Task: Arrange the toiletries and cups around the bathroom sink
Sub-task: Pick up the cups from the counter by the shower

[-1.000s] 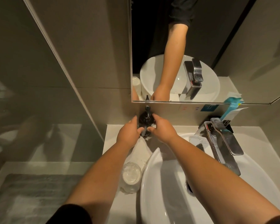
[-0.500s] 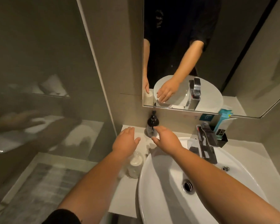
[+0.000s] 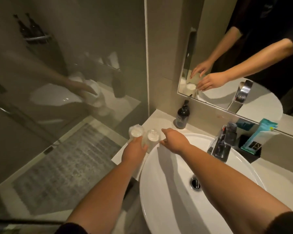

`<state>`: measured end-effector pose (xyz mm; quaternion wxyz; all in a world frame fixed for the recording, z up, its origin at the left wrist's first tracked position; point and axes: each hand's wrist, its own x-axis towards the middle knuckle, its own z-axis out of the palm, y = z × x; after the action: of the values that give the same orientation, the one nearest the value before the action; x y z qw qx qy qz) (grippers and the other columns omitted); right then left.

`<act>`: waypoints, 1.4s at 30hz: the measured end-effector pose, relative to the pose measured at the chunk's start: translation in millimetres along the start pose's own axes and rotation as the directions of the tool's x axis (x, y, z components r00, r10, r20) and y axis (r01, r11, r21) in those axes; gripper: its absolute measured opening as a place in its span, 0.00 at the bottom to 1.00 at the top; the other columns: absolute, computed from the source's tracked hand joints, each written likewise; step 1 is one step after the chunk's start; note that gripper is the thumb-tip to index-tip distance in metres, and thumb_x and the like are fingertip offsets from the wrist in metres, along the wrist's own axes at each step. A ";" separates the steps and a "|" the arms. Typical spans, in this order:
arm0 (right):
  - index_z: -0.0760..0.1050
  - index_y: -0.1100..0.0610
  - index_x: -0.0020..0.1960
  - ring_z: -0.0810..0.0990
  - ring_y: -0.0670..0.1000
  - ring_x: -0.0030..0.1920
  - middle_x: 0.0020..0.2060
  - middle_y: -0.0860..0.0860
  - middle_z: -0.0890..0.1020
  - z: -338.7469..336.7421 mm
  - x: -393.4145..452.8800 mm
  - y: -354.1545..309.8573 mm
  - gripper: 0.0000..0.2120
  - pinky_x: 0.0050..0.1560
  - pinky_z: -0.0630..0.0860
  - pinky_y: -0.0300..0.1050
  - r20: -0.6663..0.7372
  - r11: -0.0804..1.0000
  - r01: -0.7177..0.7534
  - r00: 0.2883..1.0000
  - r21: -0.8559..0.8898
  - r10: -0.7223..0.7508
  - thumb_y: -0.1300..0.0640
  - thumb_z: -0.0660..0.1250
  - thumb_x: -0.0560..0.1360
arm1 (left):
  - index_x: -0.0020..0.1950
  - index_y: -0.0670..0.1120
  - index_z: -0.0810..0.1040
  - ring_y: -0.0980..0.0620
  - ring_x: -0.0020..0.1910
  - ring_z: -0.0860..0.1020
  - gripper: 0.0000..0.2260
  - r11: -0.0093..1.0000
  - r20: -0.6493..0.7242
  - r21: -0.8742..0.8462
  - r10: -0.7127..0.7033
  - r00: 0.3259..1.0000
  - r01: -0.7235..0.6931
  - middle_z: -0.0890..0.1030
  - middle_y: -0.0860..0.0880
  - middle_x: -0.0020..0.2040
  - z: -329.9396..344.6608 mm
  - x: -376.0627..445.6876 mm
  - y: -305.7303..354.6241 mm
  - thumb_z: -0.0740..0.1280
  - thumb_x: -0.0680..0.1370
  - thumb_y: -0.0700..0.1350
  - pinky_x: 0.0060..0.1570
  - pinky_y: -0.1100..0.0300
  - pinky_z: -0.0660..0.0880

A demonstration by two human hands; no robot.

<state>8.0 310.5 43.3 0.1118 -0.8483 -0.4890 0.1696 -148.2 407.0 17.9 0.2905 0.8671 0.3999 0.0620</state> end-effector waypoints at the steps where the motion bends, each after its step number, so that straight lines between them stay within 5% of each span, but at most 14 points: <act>1: 0.70 0.59 0.64 0.76 0.60 0.58 0.61 0.59 0.77 1.4 3.5 -0.9 0.20 0.55 0.75 0.52 0.012 1.000 0.007 1.000 0.000 -0.007 0.50 0.65 0.76 | 0.71 0.47 0.67 0.44 0.63 0.73 0.21 0.999 0.002 -0.028 -0.027 1.000 0.027 0.74 0.45 0.67 4.1 -0.8 -0.7 0.62 0.79 0.49 0.60 0.54 0.70; 8: 0.71 0.57 0.64 0.78 0.60 0.57 0.59 0.58 0.80 17.4 39.9 1.4 0.20 0.55 0.74 0.51 0.140 1.000 0.014 0.990 0.011 -0.016 0.51 0.68 0.75 | 0.61 0.46 0.73 0.45 0.51 0.78 0.12 0.988 -0.013 -0.151 -0.042 0.999 0.039 0.80 0.45 0.53 38.5 21.4 -0.8 0.64 0.78 0.47 0.45 0.59 0.69; 13: 0.75 0.58 0.60 0.79 0.60 0.53 0.54 0.58 0.82 25.4 54.2 2.2 0.18 0.52 0.75 0.50 0.178 0.998 -0.033 0.984 0.046 0.024 0.53 0.69 0.73 | 0.58 0.47 0.75 0.48 0.50 0.78 0.10 0.974 0.007 -0.214 -0.078 0.997 0.078 0.79 0.49 0.49 52.5 35.8 -3.7 0.65 0.78 0.46 0.49 0.58 0.72; 21: 0.70 0.60 0.61 0.78 0.60 0.53 0.54 0.58 0.80 36.6 59.6 8.4 0.25 0.45 0.72 0.47 0.094 0.984 -0.107 0.991 0.140 0.094 0.52 0.74 0.69 | 0.53 0.46 0.75 0.49 0.47 0.79 0.11 0.960 -0.019 -0.264 -0.103 0.995 0.094 0.81 0.48 0.48 57.7 49.2 -7.3 0.68 0.76 0.50 0.48 0.51 0.77; 28: 0.72 0.58 0.64 0.78 0.58 0.56 0.56 0.56 0.81 -6.4 38.5 0.7 0.27 0.52 0.73 0.48 -0.111 0.962 -0.005 0.993 0.272 0.037 0.50 0.75 0.69 | 0.61 0.45 0.75 0.48 0.52 0.79 0.14 0.935 -0.100 -0.352 -0.082 0.992 0.042 0.81 0.47 0.53 26.3 43.0 20.9 0.67 0.76 0.46 0.55 0.50 0.75; 35: 0.71 0.56 0.66 0.79 0.55 0.58 0.59 0.55 0.81 -73.3 -21.5 -27.5 0.28 0.58 0.76 0.53 -0.244 0.941 0.038 0.969 0.336 0.048 0.52 0.74 0.70 | 0.61 0.48 0.74 0.46 0.52 0.79 0.14 0.961 -0.162 -0.256 0.060 0.985 -0.101 0.82 0.47 0.53 -48.7 7.4 63.3 0.67 0.76 0.46 0.54 0.48 0.76; 42: 0.71 0.56 0.67 0.79 0.55 0.58 0.60 0.55 0.80 -54.3 -95.0 -43.8 0.27 0.59 0.76 0.53 -0.314 0.933 -0.049 0.934 0.357 0.169 0.54 0.74 0.70 | 0.61 0.47 0.74 0.45 0.51 0.79 0.13 0.947 -0.104 -0.185 0.248 0.963 -0.263 0.82 0.46 0.52 -51.6 -46.0 57.2 0.66 0.76 0.44 0.52 0.50 0.76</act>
<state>-49.2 248.6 125.6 0.3307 -0.8584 -0.3765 0.1095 -159.1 367.6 97.8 0.3484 0.8753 0.2873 0.1731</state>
